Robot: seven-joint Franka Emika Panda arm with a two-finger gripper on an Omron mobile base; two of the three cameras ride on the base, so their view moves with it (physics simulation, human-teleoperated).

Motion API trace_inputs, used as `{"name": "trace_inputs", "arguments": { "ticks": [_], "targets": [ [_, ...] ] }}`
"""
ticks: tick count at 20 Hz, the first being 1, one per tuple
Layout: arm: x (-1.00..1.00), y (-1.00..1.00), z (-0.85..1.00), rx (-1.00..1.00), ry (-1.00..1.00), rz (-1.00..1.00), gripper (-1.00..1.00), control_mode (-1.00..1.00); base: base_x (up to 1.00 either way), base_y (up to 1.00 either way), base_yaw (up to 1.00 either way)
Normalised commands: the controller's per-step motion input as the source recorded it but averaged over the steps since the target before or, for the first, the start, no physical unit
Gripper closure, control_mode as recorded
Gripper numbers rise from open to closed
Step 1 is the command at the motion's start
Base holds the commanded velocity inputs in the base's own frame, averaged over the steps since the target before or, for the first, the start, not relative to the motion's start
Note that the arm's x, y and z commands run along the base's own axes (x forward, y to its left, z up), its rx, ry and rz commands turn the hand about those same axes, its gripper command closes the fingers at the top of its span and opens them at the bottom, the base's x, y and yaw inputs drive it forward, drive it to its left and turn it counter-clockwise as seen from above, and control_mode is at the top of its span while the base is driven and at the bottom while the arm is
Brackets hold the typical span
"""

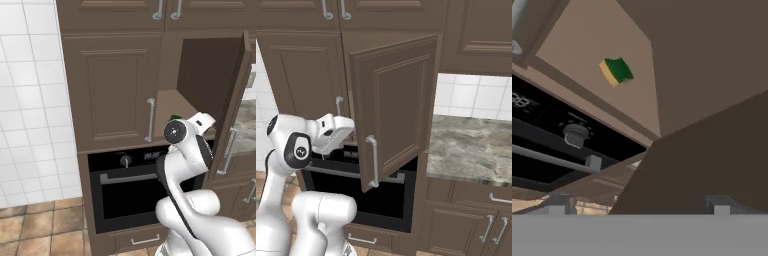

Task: Open the cabinet. Pick the sponge and place it next to the sink. Then close the cabinet.

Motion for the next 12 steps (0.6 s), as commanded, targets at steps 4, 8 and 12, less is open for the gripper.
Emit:
{"name": "trace_inputs", "arguments": {
  "ticks": [4,8,12],
  "targets": [
    [0.0,-0.43,0.0,-0.15,0.04,0.01,-1.0,-1.0,0.0,0.0,0.0],
    [0.11,-0.13,0.0,-0.16,0.08,0.0,-1.0,-1.0,0.0,0.0,0.0],
    [0.26,0.0,0.0,-0.22,0.2,0.0,-1.0,-1.0,0.0,0.0,0.0]
  ]
}}
